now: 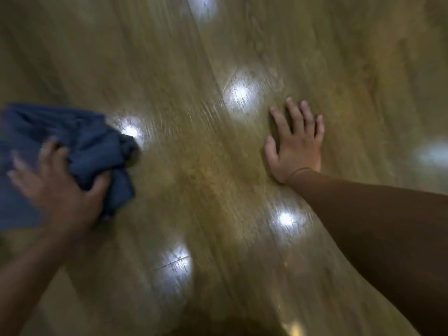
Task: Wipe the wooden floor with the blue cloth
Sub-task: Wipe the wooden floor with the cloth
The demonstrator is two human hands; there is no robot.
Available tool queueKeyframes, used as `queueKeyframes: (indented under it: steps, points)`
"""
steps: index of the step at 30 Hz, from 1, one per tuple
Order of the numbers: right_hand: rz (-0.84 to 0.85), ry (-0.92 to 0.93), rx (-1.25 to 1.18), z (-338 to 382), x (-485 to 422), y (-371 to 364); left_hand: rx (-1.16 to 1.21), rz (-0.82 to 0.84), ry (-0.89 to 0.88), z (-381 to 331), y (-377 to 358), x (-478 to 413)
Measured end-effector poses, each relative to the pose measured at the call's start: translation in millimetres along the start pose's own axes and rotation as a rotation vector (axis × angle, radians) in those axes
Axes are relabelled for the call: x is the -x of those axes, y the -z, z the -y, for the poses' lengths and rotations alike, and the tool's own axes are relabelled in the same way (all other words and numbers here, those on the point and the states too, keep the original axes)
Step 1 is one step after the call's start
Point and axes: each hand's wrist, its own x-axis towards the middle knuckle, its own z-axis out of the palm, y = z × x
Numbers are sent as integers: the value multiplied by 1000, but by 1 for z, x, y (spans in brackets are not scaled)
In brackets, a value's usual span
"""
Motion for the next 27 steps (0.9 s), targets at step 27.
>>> queueKeyframes:
  steps: [27]
  points:
    - [53, -183, -173, -10, -6, 15, -89, -229, 53, 0, 24, -80]
